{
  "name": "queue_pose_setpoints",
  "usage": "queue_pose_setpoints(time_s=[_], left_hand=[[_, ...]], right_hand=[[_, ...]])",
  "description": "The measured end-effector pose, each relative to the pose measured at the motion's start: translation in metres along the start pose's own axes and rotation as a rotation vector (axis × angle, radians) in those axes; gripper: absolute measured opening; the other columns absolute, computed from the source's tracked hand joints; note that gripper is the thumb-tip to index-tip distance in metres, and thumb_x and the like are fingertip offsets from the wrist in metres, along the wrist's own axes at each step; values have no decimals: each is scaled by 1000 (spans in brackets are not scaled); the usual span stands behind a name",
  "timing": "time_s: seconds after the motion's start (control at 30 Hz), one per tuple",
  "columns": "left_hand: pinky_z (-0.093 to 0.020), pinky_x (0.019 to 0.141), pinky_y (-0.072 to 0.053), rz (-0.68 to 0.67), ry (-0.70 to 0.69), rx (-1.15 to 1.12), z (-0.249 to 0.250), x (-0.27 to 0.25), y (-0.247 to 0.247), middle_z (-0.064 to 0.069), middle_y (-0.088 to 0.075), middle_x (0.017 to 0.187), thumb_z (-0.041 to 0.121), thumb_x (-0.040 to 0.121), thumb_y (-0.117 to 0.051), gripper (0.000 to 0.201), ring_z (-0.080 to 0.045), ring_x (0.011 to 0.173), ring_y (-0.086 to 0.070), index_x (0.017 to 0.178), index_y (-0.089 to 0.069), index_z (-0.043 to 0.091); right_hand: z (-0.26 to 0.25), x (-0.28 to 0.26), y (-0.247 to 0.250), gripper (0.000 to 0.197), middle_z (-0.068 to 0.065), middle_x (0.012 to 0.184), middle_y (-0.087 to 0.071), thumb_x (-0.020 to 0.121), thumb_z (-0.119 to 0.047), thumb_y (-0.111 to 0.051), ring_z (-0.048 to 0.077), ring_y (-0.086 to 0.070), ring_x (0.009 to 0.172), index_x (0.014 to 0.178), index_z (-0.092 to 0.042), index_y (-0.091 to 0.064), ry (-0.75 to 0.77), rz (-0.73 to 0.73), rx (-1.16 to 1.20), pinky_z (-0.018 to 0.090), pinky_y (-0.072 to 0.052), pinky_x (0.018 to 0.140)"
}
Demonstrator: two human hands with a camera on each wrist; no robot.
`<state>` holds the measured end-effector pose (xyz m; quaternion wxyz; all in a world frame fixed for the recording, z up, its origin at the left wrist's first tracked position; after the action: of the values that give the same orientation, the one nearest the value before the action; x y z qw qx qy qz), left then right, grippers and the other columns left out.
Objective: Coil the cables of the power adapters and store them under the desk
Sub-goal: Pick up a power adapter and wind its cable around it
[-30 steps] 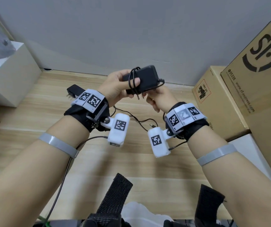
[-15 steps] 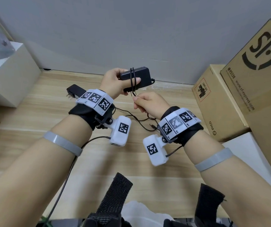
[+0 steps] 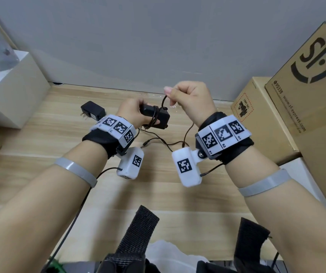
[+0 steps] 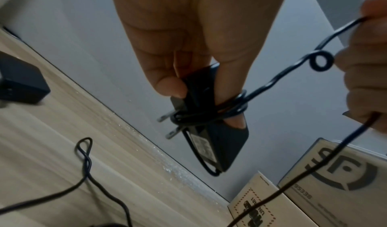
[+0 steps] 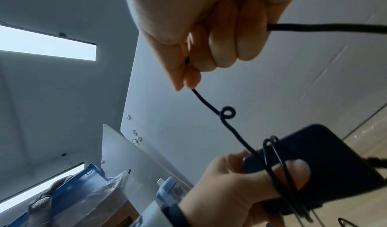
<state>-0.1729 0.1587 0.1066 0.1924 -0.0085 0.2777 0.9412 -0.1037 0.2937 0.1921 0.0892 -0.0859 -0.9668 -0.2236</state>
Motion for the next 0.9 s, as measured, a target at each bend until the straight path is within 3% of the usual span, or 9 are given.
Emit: queue_pose_setpoints(time_s=[0.17, 0.27, 0.4, 0.53, 0.73, 0.83, 0.9], left_hand=[[-19, 50, -40, -188, 10, 115, 5, 0, -3, 4, -57, 69, 14, 64, -84, 34, -14, 59, -52, 84, -57, 15], [-15, 47, -44, -316, 10, 110, 5, -5, -4, 1, -62, 74, 13, 65, -82, 32, -12, 57, -55, 88, -60, 17], [-16, 51, -46, -519, -10, 28, 8, -16, -4, 1, -64, 74, 10, 63, -82, 32, -16, 64, -56, 85, -62, 21], [-27, 60, -48, -680, -89, -189, 26, -29, -3, -5, -66, 80, 32, 44, -84, 55, -20, 72, -60, 92, -63, 15], [-16, 46, -44, -605, -165, -358, 45, -24, 3, 4, -67, 68, 24, 47, -83, 41, -8, 55, -59, 84, -67, 22], [-15, 43, -42, -523, -154, -599, 49, -20, -1, 4, -66, 69, 33, 41, -90, 55, -9, 54, -57, 90, -67, 18], [-15, 44, -40, -400, -107, -732, 50, -13, -2, 5, -64, 69, 24, 57, -83, 47, -7, 55, -55, 97, -62, 12]], right_hand=[[6, 8, 9, 36, -15, 41, -49, 86, -23, -63, -1, -41, 46, 51, -21, -56, 8, 54, -35, 19, -34, 59], [20, 7, 14, 37, -16, 37, -44, 87, -26, -62, -1, -38, 44, 51, -23, -54, -47, 114, -64, 22, -32, 58], [43, 1, 16, 37, -17, 37, -45, 88, -29, -59, -2, -40, 45, 52, -23, -54, -145, 128, -124, 21, -32, 58], [65, -4, 17, 40, -11, 47, -42, 89, -32, -57, 7, -38, 53, 50, -24, -53, -267, 160, -146, 24, -33, 58], [89, -13, 10, 36, -13, 30, -38, 89, -31, -57, 10, -31, 46, 55, -20, -57, -484, 133, -67, 21, -24, 48], [81, -17, -1, 32, -11, 35, -43, 88, -17, -50, 10, -32, 46, 57, -23, -55, -496, 40, -132, 21, -24, 46], [73, -19, -10, 36, -7, 46, -42, 90, -24, -46, 9, -34, 43, 55, -23, -53, -436, -34, -209, 22, -24, 46]])
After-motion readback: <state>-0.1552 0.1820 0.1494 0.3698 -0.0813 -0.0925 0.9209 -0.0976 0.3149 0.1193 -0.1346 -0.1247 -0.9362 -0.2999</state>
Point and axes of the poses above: each hand's wrist, its own x-axis towards the middle knuckle, its own y-axis out of the back of the hand, z = x × y, the point moved 5 cm from there along x, towards the middle knuckle
